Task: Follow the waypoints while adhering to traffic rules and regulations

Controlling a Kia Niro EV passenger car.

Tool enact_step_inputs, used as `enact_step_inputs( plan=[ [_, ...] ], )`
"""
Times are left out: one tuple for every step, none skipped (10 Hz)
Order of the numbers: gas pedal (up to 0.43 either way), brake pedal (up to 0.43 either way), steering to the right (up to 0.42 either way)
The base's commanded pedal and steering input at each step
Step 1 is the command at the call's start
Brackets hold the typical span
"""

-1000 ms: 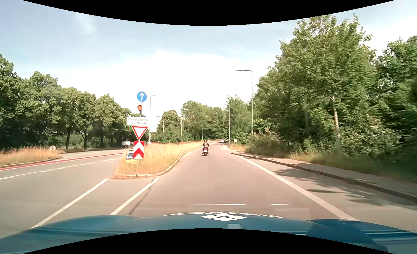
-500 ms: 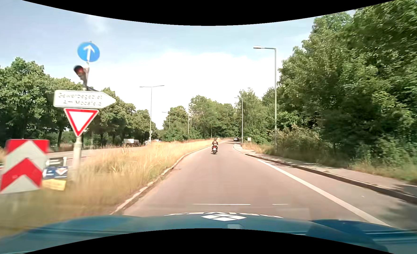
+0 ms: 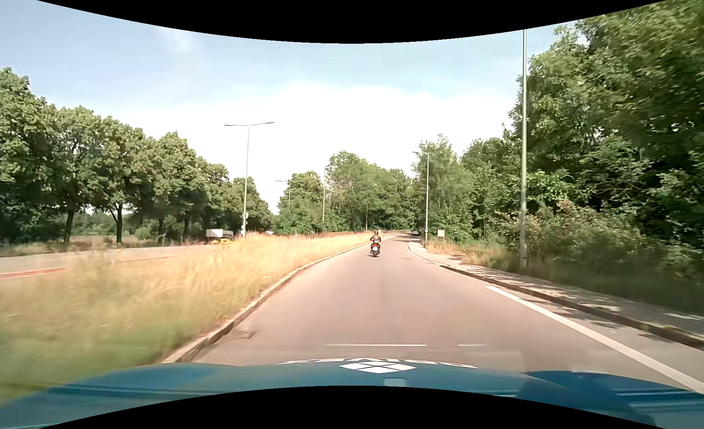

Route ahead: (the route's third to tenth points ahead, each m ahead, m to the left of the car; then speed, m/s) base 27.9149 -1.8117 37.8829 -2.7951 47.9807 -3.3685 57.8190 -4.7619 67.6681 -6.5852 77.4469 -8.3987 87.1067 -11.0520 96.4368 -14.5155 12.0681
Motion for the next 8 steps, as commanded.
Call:
enact_step_inputs(
  plan=[
    [0.000,0.000,0.000],
    [0.000,0.000,0.006],
    [0.000,0.000,0.011],
    [0.008,0.000,0.014],
    [0.028,0.000,0.012],
    [0.028,0.000,0.012],
    [0.028,0.000,0.013],
    [0.028,0.000,0.014]
  ],
)
